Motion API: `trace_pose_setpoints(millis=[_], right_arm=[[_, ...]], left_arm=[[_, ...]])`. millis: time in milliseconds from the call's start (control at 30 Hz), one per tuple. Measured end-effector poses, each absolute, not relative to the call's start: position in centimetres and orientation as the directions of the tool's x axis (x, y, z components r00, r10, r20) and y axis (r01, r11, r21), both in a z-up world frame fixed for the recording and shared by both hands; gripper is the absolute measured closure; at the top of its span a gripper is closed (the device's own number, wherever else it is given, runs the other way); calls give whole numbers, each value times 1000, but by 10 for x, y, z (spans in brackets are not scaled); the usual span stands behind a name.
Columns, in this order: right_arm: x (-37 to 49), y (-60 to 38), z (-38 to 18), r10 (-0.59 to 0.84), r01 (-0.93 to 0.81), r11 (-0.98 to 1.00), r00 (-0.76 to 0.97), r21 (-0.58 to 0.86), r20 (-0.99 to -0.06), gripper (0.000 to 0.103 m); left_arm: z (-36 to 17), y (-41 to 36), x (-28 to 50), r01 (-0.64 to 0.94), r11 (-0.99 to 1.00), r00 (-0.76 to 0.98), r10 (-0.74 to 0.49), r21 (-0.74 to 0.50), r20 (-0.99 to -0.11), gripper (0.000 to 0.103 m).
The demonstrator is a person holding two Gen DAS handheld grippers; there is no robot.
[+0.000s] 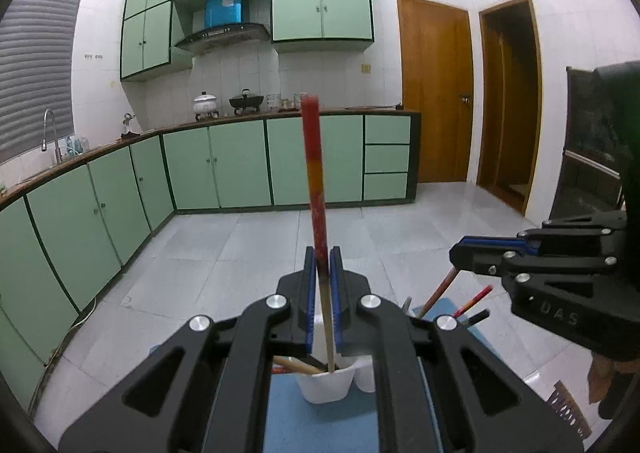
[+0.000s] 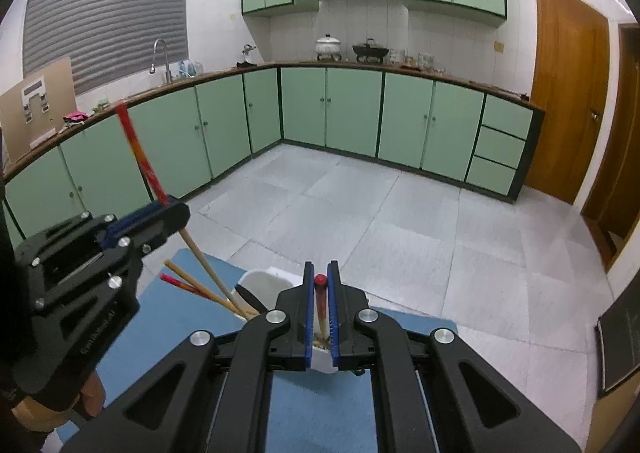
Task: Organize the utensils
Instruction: 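Carry both chopsticks over the white holder and open both tools, then return both tools to the last black and wooden chopsticks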
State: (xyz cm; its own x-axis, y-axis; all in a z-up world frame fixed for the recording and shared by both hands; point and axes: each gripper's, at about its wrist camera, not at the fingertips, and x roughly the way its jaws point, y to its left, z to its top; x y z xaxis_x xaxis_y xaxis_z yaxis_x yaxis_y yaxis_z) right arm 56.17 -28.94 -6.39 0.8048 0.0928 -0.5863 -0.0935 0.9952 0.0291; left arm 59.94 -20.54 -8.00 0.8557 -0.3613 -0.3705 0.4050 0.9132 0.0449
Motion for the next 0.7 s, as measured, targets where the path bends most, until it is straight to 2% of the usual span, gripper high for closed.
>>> trace_pose_setpoints(millis=[100,167,200,267,700], right_arm=[[564,-287,-67,93,-101,995,798,19,-596,97],[567,-288,-68,96,-102,994,793,23,-601,93],[566,-290,-67,96,-99,995,795,27,-599,90],[564,-292,-64,101,-98,994,799,37,-592,88],[532,-298,-57,124,-115,992,838,52,-532,88]], left_arm=[[-83,-203,600,407,912,853,-362,46,-376,95],[-85,-203,601,409,911,848,-361,45,-388,94],[-83,-204,605,411,910,844,-360,49,-397,90],[-83,-203,604,405,913,848,-355,48,-394,65],[-71,-181,589,410,912,850,-377,11,-368,65]])
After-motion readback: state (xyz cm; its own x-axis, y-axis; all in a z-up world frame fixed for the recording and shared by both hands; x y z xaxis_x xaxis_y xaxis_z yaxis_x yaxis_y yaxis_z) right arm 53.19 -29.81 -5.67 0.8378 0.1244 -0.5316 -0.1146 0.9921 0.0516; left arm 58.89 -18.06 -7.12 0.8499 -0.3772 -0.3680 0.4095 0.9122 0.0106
